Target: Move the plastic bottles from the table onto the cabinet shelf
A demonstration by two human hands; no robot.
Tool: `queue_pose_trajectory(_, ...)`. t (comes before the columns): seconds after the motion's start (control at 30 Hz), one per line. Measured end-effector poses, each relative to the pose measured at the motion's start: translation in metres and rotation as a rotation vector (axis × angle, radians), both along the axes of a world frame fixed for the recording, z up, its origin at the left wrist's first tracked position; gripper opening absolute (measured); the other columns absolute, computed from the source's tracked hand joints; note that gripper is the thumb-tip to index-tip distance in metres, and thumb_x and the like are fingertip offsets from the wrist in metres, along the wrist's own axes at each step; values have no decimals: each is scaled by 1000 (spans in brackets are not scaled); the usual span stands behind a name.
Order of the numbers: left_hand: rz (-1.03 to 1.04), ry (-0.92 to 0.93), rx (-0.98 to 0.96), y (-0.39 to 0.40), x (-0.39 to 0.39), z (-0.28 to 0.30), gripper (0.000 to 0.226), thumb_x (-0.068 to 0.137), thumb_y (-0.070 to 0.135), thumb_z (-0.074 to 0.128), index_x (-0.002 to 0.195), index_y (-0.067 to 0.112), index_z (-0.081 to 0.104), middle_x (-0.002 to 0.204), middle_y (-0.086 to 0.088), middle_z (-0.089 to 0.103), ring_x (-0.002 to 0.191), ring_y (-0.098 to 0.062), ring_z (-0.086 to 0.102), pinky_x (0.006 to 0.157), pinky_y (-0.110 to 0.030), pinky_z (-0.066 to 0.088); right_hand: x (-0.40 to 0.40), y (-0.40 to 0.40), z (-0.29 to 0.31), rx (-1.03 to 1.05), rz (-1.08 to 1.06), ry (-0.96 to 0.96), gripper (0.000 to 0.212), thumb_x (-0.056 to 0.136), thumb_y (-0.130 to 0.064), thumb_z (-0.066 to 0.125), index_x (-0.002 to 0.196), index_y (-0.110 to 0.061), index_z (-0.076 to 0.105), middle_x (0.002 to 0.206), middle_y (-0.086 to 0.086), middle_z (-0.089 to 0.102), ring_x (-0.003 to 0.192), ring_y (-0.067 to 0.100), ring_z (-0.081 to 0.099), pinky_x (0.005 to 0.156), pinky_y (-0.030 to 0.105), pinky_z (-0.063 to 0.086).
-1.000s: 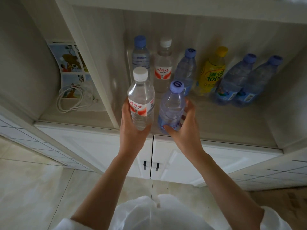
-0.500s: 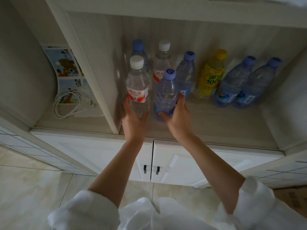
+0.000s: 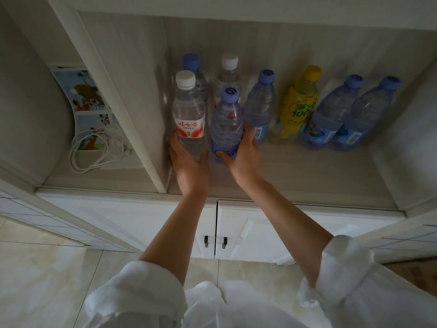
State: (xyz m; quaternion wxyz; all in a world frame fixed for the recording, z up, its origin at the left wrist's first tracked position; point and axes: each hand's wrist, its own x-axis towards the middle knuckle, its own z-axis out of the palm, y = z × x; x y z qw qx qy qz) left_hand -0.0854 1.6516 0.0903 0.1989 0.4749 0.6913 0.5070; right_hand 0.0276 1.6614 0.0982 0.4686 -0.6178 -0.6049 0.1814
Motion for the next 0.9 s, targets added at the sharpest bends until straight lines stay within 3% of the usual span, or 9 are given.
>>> queue_pose_trajectory(0.13,0,3,-11,2,0,2,88,78,28,78,147,13,26,146,-11,41,130,-27,45,97,-25,36,0,-1,-1,-13,-1,-2,87,71,-19,83,139,-4,32,140,16,49,127,31,51,96,31,48)
queue_pose_trajectory(0.27,-13,22,-2,0,-1,3,87,79,29,77,147,13,26,144,-11,44,127,-26,49,101,-34,45,0,-2,-2,-18,12,31,88,72,-19,82,141,-5,29,141,14,47,129,30,49,97,29,47)
queue_pose_trajectory(0.33,-38,53,-16,-4,-5,2,85,82,29,74,149,15,23,143,-11,46,124,-26,52,97,-32,46,1,-3,-2,-31,18,64,86,73,-20,81,141,-6,30,140,13,49,128,28,50,99,29,48)
queue_pose_trajectory(0.43,-45,46,-69,-13,-9,-2,74,87,20,68,148,14,27,134,-13,55,116,-29,58,87,-32,47,2,-10,-5,-77,14,67,78,76,-18,78,138,-2,34,137,14,53,126,27,52,96,18,43)
queue_pose_trajectory(0.57,-6,70,-71,-40,-6,-6,60,86,9,64,142,12,42,127,-13,61,114,-28,56,90,-29,41,6,-26,-7,-74,45,38,67,80,-14,73,136,-3,39,133,16,53,120,30,56,97,37,50)
queue_pose_trajectory(0.63,11,52,-51,-55,-4,-9,54,87,7,62,138,12,47,127,-9,60,115,-26,55,97,-34,43,9,-37,-6,-132,76,21,62,84,-16,69,137,-5,39,133,14,53,119,27,56,97,38,51)
queue_pose_trajectory(0.73,2,35,1,-79,0,-16,39,89,8,56,128,12,55,113,-1,67,98,-20,63,86,-41,54,17,-59,-1,-192,135,-18,55,89,-17,64,138,-4,41,134,14,53,121,24,54,99,35,48)
queue_pose_trajectory(0.9,63,42,23,-138,19,-22,34,91,7,54,122,18,59,101,5,70,87,-12,65,76,-30,57,36,-115,1,-152,308,-67,47,91,-14,60,135,-3,46,131,13,56,121,23,54,102,32,45)
